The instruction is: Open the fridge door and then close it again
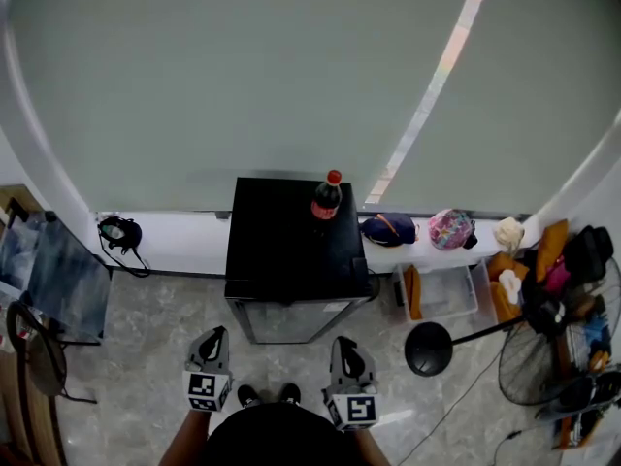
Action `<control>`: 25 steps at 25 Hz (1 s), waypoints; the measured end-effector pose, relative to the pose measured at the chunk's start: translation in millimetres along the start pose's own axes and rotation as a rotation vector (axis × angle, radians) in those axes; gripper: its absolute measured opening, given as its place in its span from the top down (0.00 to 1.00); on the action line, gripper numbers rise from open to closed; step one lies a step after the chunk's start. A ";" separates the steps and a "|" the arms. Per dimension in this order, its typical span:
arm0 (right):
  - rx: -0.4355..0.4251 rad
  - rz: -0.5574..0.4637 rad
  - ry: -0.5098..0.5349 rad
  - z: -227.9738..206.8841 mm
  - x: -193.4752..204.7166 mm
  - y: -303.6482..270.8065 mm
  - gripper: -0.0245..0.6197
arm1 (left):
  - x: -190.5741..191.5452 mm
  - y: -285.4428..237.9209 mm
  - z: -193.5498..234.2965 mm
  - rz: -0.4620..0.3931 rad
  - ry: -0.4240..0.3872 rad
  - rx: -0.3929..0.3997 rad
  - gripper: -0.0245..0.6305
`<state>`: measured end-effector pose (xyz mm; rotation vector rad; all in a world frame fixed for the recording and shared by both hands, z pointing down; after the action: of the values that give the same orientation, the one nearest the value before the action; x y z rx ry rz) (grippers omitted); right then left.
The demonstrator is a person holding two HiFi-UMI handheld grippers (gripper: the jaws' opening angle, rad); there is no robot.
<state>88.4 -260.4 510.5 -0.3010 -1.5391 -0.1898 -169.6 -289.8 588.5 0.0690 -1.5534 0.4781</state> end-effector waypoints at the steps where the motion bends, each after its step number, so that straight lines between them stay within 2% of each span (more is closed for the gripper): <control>1: 0.002 -0.005 0.003 -0.1 -2.4 0.6 0.95 | -12.2 7.2 -3.4 -0.025 -0.006 0.002 0.95; 6: 0.014 -0.018 0.033 0.0 -10.8 4.9 0.95 | -52.1 38.6 -14.0 -0.122 -0.053 -0.022 0.95; 11: 0.025 -0.022 0.051 3.5 -13.6 5.6 0.95 | -46.8 49.6 -9.3 -0.114 -0.043 -0.050 0.95; 25: 0.052 -0.034 0.054 4.0 -17.7 9.6 0.95 | -54.6 49.2 -7.4 -0.133 -0.047 -0.036 0.95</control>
<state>87.0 -251.3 492.1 -0.2272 -1.4935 -0.1831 -176.2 -256.3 522.9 0.1561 -1.5916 0.3451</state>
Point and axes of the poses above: the fingertips, and each gripper's own axes: y backward along the fingers, z to its left, x out of its underside, the point moved 1 cm from there along y, backward along the fingers, and after that the axes turned 2 degrees about -x, right-handed, at the moved point
